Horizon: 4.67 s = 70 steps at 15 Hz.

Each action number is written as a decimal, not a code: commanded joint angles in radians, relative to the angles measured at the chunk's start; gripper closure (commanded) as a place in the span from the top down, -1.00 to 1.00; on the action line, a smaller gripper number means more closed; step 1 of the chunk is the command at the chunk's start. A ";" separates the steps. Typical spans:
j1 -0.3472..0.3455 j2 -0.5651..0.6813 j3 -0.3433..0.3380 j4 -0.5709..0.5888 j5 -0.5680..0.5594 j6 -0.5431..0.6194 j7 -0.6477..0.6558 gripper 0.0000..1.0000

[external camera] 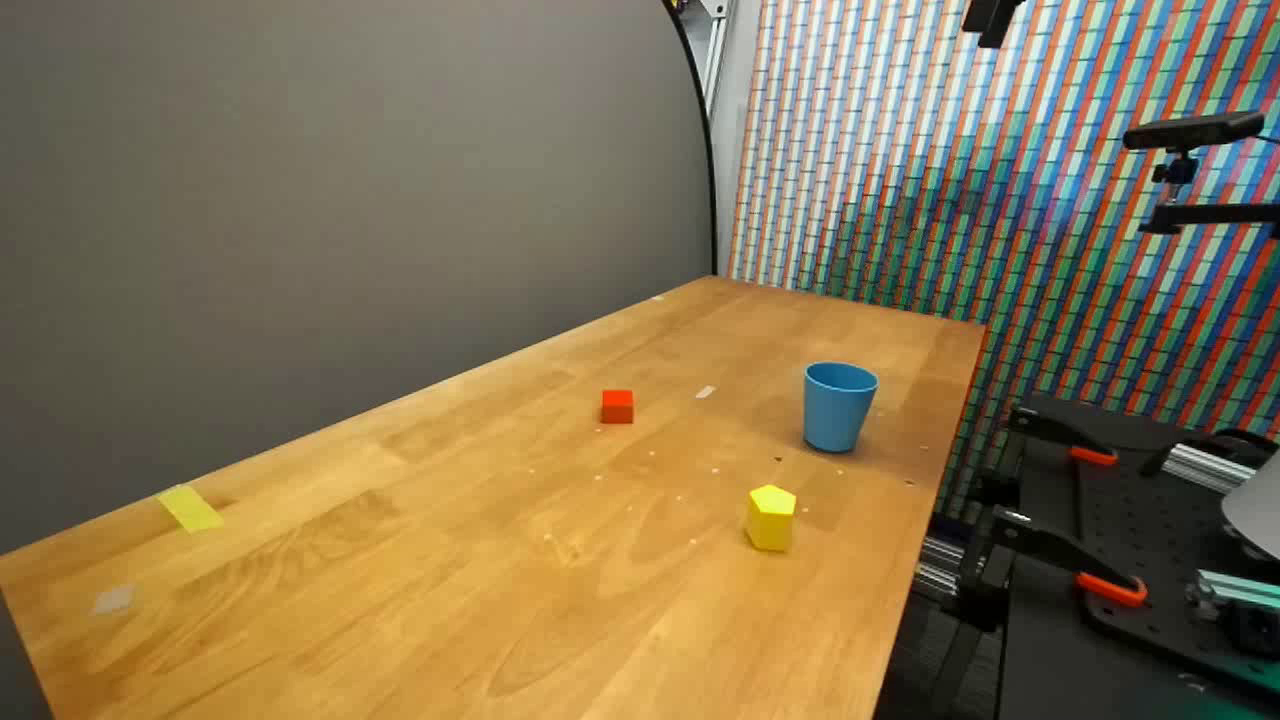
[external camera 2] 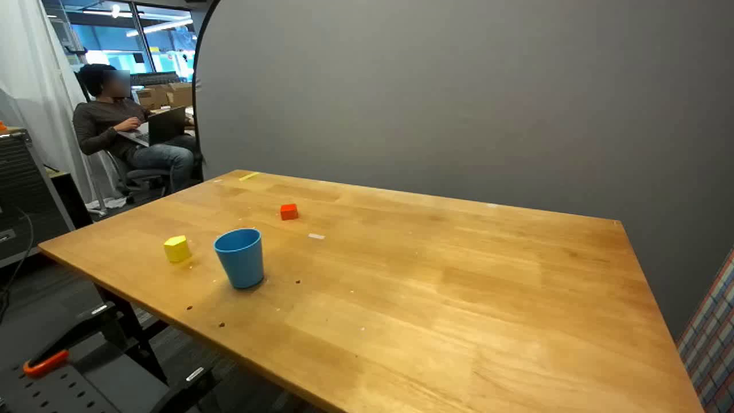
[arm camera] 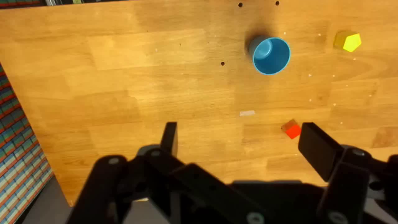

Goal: Put the yellow block in the blue cup

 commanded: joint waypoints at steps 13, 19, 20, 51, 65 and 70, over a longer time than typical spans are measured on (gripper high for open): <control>0.124 0.426 0.126 0.288 0.084 0.006 0.022 1.00; 0.162 0.809 0.182 0.536 0.191 -0.064 -0.056 1.00; 0.160 0.874 0.193 0.572 0.244 -0.029 -0.082 1.00; 0.262 0.795 0.446 -0.131 0.378 0.838 -0.168 1.00; 0.114 1.075 0.639 -0.152 0.295 1.207 -0.113 1.00; 0.144 1.099 0.583 -0.172 0.171 1.330 -0.051 -0.03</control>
